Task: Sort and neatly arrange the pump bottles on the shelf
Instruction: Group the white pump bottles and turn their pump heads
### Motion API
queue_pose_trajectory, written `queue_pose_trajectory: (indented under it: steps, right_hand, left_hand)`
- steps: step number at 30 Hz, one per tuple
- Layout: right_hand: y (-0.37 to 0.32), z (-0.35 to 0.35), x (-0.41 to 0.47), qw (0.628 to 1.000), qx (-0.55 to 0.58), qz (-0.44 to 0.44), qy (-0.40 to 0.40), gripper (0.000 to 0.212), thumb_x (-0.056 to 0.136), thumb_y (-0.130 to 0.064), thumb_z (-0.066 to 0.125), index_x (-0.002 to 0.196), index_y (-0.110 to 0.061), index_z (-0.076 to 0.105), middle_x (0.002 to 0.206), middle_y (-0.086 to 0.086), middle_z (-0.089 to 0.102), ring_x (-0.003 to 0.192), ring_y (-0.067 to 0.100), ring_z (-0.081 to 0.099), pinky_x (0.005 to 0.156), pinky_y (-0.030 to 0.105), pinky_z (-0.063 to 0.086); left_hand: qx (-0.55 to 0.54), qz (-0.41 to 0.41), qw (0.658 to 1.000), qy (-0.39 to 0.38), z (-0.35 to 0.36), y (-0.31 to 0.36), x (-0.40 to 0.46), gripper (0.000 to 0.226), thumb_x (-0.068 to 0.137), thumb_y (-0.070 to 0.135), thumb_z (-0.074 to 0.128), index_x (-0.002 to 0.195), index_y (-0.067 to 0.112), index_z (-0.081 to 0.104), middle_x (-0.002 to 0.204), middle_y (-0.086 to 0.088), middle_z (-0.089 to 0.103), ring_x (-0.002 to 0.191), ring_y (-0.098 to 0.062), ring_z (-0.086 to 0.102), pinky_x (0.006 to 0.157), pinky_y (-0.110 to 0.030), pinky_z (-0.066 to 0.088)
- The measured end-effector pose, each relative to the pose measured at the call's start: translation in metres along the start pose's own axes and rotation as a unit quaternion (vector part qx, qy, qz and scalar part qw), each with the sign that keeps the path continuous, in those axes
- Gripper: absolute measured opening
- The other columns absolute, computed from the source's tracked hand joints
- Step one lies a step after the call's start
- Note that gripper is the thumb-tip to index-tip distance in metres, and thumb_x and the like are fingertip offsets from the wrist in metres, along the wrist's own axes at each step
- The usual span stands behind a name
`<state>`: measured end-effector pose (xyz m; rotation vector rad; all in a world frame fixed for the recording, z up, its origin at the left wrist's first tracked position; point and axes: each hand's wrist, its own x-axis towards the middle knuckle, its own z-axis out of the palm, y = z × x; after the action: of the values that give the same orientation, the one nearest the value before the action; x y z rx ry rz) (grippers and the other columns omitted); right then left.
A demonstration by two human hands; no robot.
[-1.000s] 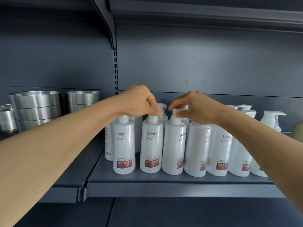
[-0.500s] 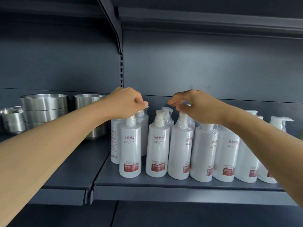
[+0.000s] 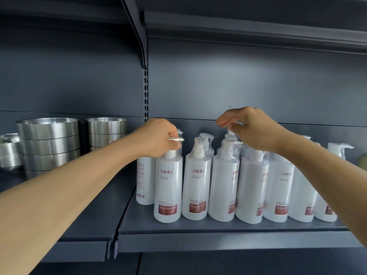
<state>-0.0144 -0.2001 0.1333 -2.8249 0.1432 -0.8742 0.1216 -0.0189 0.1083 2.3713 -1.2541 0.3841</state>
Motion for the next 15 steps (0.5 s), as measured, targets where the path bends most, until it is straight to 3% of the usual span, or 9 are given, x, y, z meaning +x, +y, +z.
queue_pose_trajectory:
  steps: [5,10,12,15]
  right_hand:
    - [0.004,0.001,-0.002,1.0,0.003,0.027,0.014,0.032,0.095,0.002,0.042,0.111,-0.011,0.067,0.112,0.004,0.069,0.106,0.022,0.061,0.089,0.024,0.045]
    - [0.006,0.0,-0.005,0.999,0.008,0.04,0.014,0.03,0.095,-0.001,0.044,0.111,-0.012,0.066,0.111,0.004,0.069,0.106,0.021,0.061,0.091,0.024,0.045]
    - [0.01,-0.005,-0.008,0.999,0.004,0.048,0.02,0.029,0.094,-0.002,0.045,0.111,-0.013,0.066,0.112,0.003,0.069,0.107,0.018,0.061,0.088,0.018,0.041]
    - [0.022,-0.017,-0.015,0.997,0.001,0.075,0.032,0.031,0.093,0.001,0.045,0.111,-0.013,0.066,0.111,0.003,0.069,0.105,0.019,0.062,0.089,0.02,0.041]
  left_hand:
    - [-0.032,0.013,0.999,-0.004,0.0,-0.008,0.004,0.011,0.086,0.023,0.064,0.09,0.014,0.069,0.067,0.025,0.045,0.059,0.004,0.044,0.055,-0.013,0.034]
    - [0.01,0.024,1.0,-0.011,-0.001,-0.007,0.002,0.014,0.084,0.031,0.066,0.086,0.017,0.067,0.068,0.019,0.045,0.062,0.0,0.043,0.054,-0.012,0.03]
    - [0.031,0.015,0.999,-0.019,-0.006,-0.003,0.004,0.021,0.083,0.042,0.064,0.088,0.021,0.065,0.074,0.018,0.05,0.072,-0.004,0.049,0.062,-0.017,0.038]
    - [0.061,0.01,0.998,0.01,-0.014,0.008,0.01,0.031,0.081,0.056,0.058,0.096,0.028,0.062,0.092,0.011,0.065,0.095,-0.017,0.057,0.084,-0.035,0.049]
